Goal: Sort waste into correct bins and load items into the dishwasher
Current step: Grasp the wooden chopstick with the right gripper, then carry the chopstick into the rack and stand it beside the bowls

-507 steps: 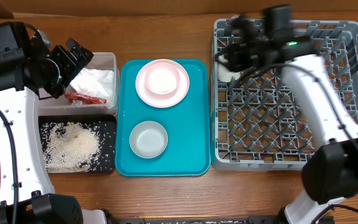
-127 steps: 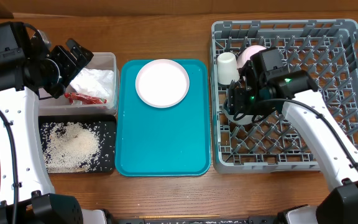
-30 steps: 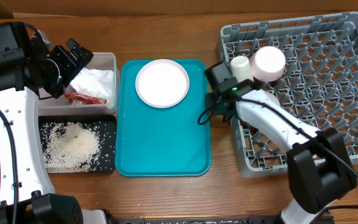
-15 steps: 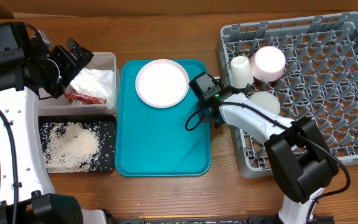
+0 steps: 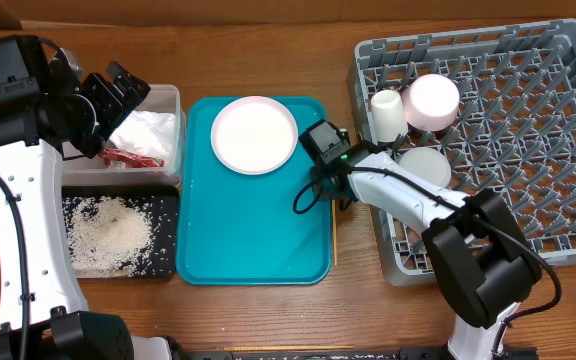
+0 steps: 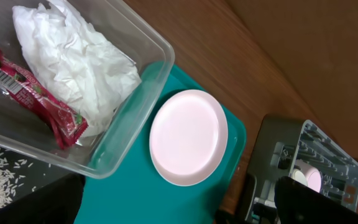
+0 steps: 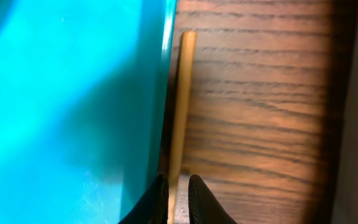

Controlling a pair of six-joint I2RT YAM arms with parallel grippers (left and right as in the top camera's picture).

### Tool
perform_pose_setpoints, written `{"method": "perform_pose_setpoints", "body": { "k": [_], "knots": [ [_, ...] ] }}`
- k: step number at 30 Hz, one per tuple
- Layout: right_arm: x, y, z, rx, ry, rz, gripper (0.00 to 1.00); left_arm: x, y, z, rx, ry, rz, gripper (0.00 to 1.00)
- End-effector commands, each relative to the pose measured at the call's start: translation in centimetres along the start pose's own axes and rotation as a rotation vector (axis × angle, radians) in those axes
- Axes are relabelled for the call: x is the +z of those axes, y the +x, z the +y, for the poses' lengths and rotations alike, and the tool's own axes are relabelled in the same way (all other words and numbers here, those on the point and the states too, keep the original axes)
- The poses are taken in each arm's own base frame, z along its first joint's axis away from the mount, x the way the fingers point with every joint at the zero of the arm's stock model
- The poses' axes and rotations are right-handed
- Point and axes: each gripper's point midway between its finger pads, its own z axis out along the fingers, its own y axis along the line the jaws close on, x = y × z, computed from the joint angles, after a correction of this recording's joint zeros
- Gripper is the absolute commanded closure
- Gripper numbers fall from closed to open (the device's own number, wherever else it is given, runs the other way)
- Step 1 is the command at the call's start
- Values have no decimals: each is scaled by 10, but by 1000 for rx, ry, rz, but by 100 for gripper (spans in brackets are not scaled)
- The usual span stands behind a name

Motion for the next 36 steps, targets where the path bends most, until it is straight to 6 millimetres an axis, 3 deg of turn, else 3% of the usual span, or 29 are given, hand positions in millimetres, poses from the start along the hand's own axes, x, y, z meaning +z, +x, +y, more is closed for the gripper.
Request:
{"method": "perform_pose_setpoints", "body": {
  "k": [1,13,21,27,32,36],
  "knots": [
    [-3,1,15,11,-49,6,85,-9,-4,-6,4,12,-28,0],
    [1,2,7,70,-4,2,81,-9,-4,-6,4,12,-28,0],
    [24,15,4,81,27,56,82,-9,-4,-6,4,12,-28,0],
    [22,12,5,82,27,49,96,-9,-4,-6,4,12,-28,0],
    [-7,-14,11,89,2,4,96,-9,-4,-6,4,12,-28,0],
    [-52,-48,20,92,-48,-85,96,-9,-4,-6,4,12,-28,0]
  ]
}}
